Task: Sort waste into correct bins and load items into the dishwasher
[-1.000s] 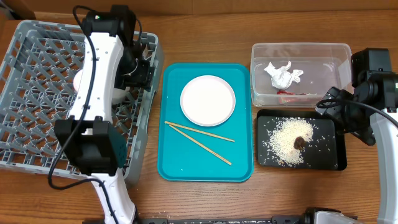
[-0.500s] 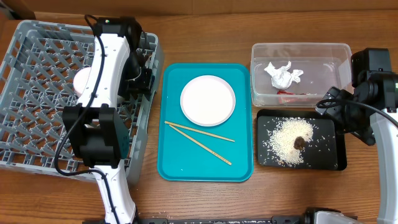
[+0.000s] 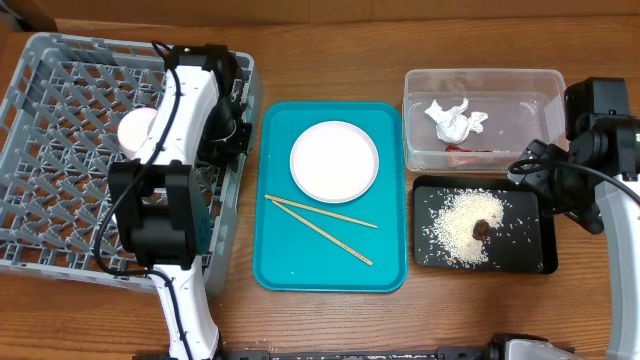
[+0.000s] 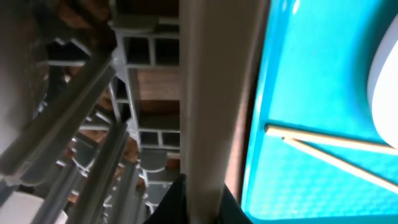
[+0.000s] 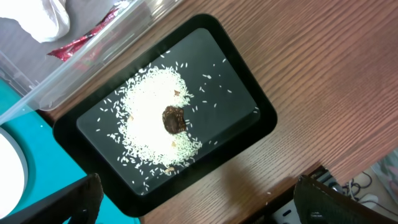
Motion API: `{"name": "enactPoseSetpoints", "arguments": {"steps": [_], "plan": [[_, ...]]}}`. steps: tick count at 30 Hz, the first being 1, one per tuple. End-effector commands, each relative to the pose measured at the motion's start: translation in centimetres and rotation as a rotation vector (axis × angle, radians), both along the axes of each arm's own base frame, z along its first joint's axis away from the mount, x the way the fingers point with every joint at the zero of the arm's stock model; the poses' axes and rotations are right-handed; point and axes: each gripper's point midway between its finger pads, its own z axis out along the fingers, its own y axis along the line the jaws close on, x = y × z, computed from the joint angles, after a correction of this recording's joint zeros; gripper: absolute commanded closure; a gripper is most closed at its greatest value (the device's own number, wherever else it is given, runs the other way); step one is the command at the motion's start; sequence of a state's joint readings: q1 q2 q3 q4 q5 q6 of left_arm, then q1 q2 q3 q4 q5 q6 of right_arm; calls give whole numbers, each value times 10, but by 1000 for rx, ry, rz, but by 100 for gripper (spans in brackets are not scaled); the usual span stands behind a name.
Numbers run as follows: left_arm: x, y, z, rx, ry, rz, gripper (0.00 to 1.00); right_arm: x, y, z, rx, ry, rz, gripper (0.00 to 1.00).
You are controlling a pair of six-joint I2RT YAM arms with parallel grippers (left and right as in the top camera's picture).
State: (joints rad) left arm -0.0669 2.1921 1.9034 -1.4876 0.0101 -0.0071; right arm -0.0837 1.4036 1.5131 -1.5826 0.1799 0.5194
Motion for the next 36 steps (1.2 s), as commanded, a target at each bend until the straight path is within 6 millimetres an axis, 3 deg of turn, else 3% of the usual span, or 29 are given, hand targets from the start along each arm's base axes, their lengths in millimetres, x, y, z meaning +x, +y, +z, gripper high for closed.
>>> {"name": "enactPoseSetpoints", "arguments": {"steps": [1, 9, 16, 19, 23, 26, 29, 36], "plan": [[11, -1, -6, -17, -34, 25, 96, 3, -1, 6, -4, -23, 1, 0], [25, -7, -8, -52, -90, 30, 96, 2, -1, 6, -4, -21, 1, 0], [41, -6, 9, -50, -155, 29, 82, 2, -1, 6, -4, -20, 1, 0], [46, -7, 24, -51, -179, 29, 62, 2, -1, 6, -4, -19, 1, 0], [46, -5, 42, -41, -187, 28, 52, 2, -1, 6, -4, -19, 1, 0], [41, -5, 57, -40, -187, 40, 49, 2, -1, 6, -4, -19, 1, 0], [35, -5, 86, -40, -229, 80, 46, 2, -1, 6, -8, -16, 25, 0], [-5, -4, 148, -45, -293, 165, 45, 3, 4, 5, 13, -12, 95, 0]]}}
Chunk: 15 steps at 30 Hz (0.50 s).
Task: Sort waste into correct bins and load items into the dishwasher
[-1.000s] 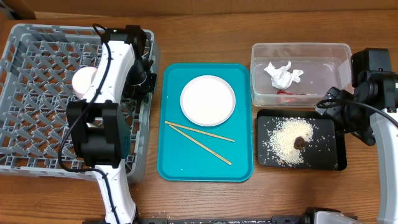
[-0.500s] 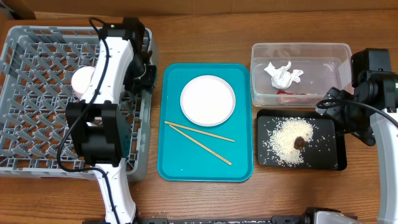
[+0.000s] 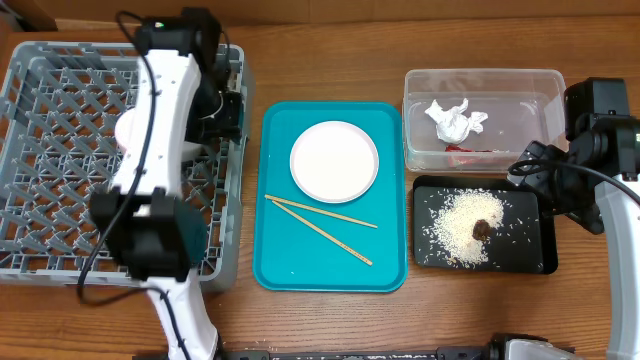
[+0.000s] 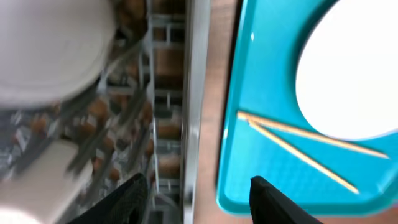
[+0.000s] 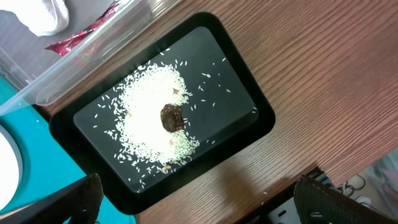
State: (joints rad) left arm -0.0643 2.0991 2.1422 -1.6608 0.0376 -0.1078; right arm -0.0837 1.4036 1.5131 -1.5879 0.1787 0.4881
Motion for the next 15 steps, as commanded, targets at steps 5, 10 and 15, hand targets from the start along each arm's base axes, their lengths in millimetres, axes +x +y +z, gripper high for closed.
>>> {"name": "enactPoseSetpoints", "arguments": {"steps": [5, 10, 15], "plan": [[-45, 0, 78, -33, -173, 82, 44, 10, 28, 5, 132, -39, 211, 0], [-96, 8, 73, -3, -125, 138, 45, 15, 61, 8, 280, -84, 384, 10], [-123, 12, 57, 2, -173, 208, 59, 26, 92, 12, 317, -133, 511, 93]]}}
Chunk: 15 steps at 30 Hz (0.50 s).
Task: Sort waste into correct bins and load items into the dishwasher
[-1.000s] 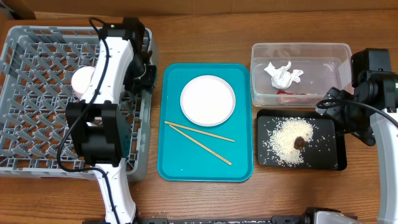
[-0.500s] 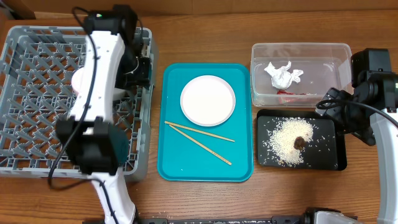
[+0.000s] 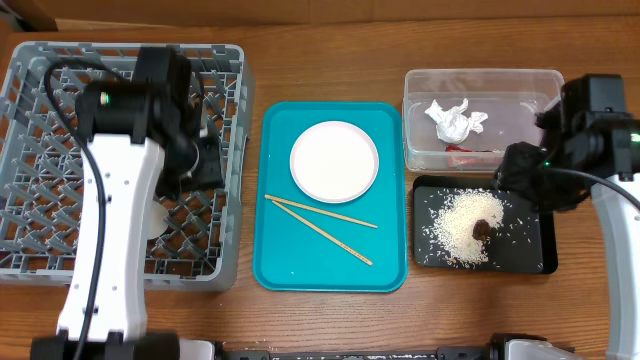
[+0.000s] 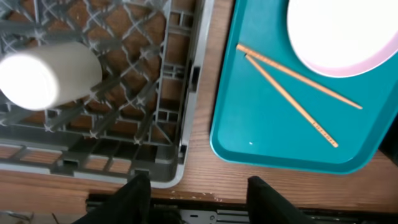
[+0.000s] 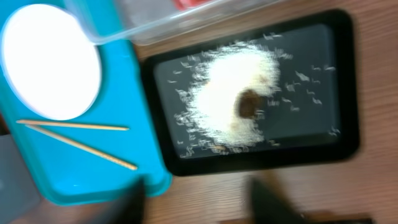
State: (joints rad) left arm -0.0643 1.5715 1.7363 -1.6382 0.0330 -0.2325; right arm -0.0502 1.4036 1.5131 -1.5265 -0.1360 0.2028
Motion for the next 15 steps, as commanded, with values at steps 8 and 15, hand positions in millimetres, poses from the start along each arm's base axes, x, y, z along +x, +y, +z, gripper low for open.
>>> {"name": "enactPoseSetpoints", "arguments": {"steps": [8, 15], "plan": [[-35, 1, -62, -41, -131, 141, 93, 14, 107, -13, 84, -115, 387, 96], [-48, -17, -106, -144, -60, 125, 96, 11, 163, -71, 79, -81, 562, 96]]}}
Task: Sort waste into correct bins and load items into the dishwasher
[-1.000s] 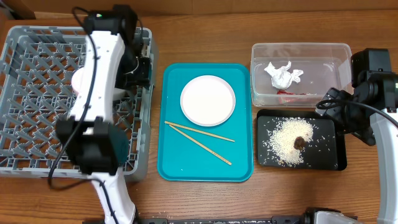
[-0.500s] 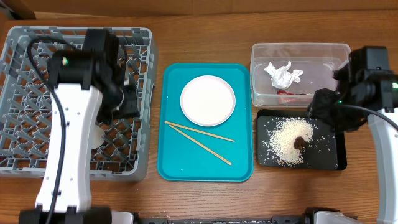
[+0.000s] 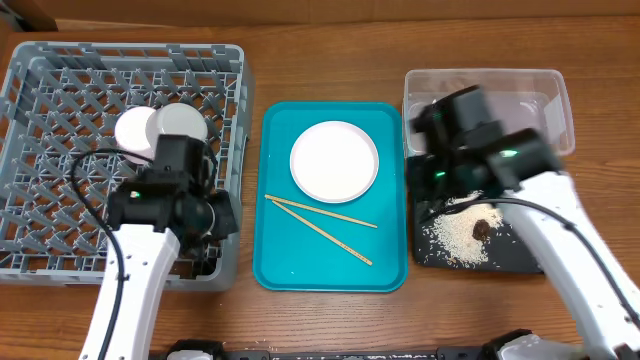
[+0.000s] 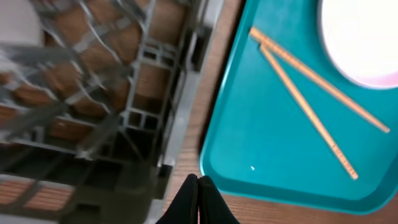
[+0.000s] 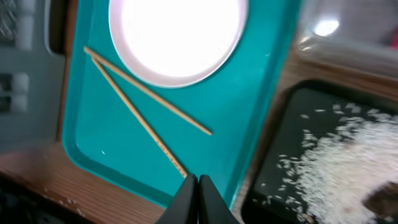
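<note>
A teal tray [image 3: 300,260] in the middle carries a white plate [image 3: 334,160] and two chopsticks [image 3: 320,225]. The grey dish rack [image 3: 60,60] on the left holds a white cup [image 3: 150,130] lying on its side. My left gripper [image 4: 198,186] is shut and empty, above the gap between the rack's front right corner and the tray. My right gripper [image 5: 196,186] is also shut and empty, over the tray's front right part near the chopsticks [image 5: 149,118]. Right of the tray, a black tray [image 3: 520,255] holds spilled rice [image 3: 455,235] and a brown scrap [image 3: 482,228].
A clear plastic bin [image 3: 540,90] stands at the back right, largely covered by my right arm. Bare wooden table [image 3: 330,320] runs along the front. The rack's right wall [image 4: 186,93] stands close to the teal tray's left rim.
My left gripper has shut and moved toward the rack's front right corner. My right arm has moved left from the black tray to the teal tray's right side, and its gripper now shows shut.
My left gripper was low against the rack's right wall, then open higher by the rack, then open above the rack's front; now it is shut beside the tray. My right arm stayed open over the black tray, then shifted left to the teal tray.
</note>
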Motion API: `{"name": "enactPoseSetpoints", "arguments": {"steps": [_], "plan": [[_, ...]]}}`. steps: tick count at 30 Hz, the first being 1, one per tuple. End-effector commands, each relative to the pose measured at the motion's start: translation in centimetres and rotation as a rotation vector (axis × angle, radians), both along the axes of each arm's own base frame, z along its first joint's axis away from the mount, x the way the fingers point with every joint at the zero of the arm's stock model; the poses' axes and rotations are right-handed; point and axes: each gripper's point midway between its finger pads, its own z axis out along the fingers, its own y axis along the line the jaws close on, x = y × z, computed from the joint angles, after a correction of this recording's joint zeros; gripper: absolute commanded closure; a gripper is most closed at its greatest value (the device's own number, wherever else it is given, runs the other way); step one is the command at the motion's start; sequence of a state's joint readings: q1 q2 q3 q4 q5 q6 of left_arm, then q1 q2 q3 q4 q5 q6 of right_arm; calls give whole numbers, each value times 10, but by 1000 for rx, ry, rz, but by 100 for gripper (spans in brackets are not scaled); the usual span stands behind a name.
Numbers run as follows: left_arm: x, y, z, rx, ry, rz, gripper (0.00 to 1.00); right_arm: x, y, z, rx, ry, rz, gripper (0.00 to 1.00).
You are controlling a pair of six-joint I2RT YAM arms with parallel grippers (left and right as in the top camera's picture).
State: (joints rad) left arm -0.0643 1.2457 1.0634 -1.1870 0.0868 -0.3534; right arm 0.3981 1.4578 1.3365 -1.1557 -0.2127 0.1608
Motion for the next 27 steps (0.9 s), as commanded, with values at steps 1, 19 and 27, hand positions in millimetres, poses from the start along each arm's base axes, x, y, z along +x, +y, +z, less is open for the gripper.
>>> {"name": "enactPoseSetpoints", "arguments": {"steps": [1, 19, 27], "plan": [[-9, -11, -14, -70, 32, 9, 96, -6, 20, -38, -32, 51, 69, 96], [-5, -11, -16, -72, 13, 4, 96, 7, 40, -145, -109, 279, -146, 96], [-5, -11, -16, -72, 13, 4, 96, -3, 35, -165, -113, 306, -209, 96]]}}
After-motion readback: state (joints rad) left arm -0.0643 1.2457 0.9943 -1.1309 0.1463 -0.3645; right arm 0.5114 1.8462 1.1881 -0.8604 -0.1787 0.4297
